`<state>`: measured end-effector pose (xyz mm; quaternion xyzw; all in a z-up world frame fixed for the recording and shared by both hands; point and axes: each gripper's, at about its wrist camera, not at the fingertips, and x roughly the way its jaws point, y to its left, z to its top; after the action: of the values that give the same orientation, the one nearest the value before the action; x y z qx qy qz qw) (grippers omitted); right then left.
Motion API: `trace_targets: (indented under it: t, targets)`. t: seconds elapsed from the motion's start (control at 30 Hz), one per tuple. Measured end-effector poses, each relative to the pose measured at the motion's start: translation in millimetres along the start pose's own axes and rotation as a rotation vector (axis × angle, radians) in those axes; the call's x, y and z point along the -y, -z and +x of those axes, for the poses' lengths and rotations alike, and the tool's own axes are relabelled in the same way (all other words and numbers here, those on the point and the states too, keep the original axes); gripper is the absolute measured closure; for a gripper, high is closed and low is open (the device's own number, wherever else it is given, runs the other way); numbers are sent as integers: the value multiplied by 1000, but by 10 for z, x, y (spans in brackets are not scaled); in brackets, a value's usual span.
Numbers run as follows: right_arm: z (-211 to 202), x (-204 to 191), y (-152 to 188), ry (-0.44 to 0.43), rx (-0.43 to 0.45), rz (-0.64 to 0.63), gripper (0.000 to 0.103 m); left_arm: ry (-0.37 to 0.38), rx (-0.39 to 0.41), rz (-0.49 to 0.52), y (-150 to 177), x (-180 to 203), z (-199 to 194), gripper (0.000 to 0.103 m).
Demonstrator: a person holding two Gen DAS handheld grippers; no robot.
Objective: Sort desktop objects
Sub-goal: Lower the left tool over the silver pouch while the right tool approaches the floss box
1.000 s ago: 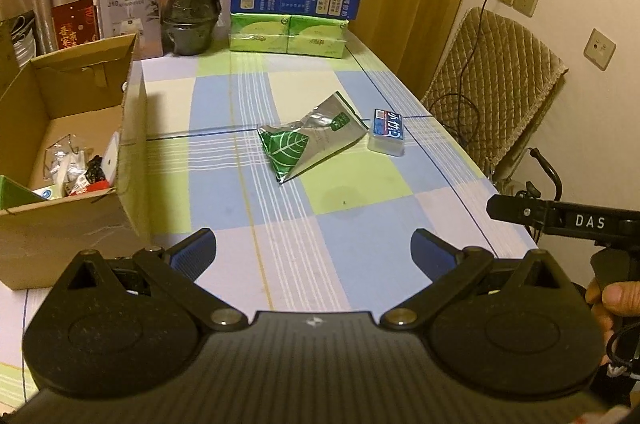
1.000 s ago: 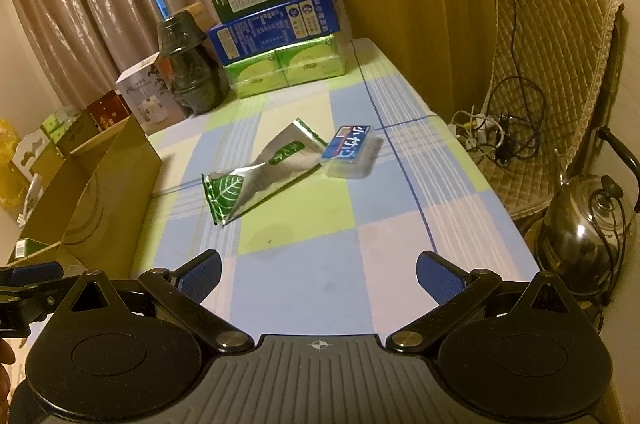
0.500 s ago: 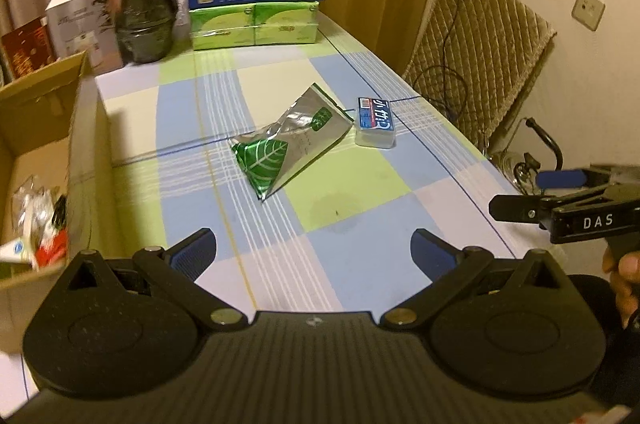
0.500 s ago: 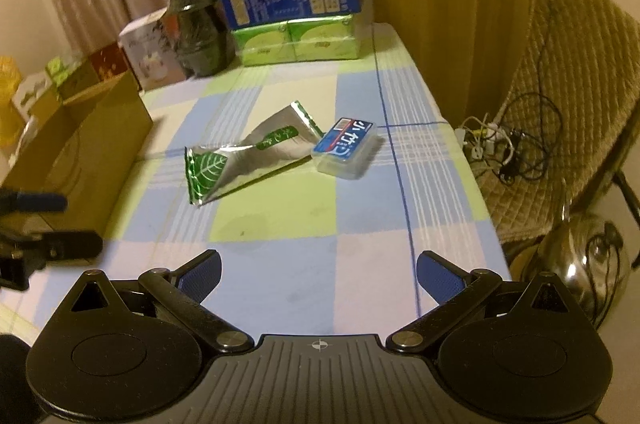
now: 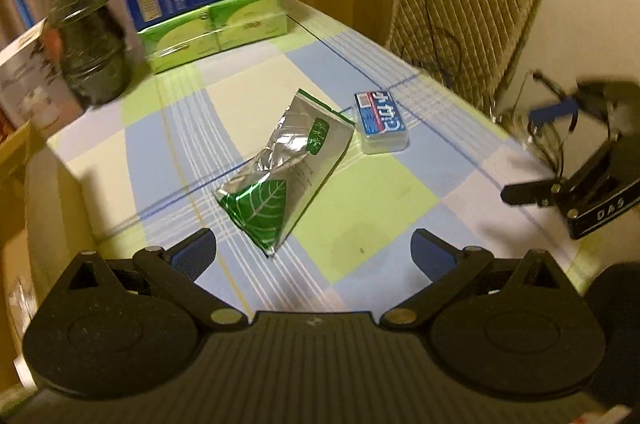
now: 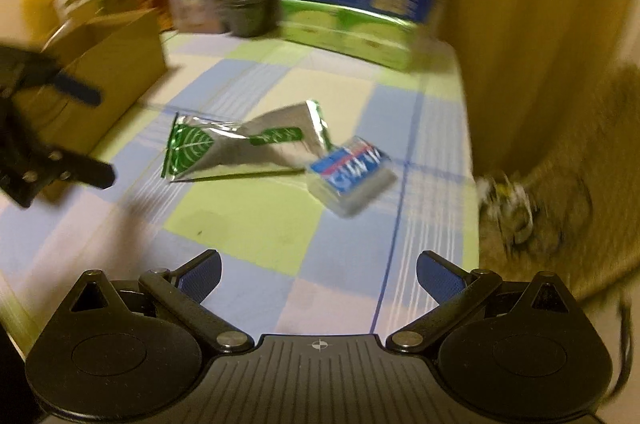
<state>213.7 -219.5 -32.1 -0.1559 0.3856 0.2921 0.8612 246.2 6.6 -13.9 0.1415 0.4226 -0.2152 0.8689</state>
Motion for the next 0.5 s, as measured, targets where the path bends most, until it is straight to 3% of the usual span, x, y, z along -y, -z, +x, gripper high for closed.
trace_targets:
  t: [0.27, 0.5]
  targets:
    - [419, 78, -359, -87, -29, -305, 2, 38, -109, 86, -322, -192, 492, 1]
    - [899, 232, -595, -109, -127, -387, 2, 65, -195, 132, -569, -341, 894, 1]
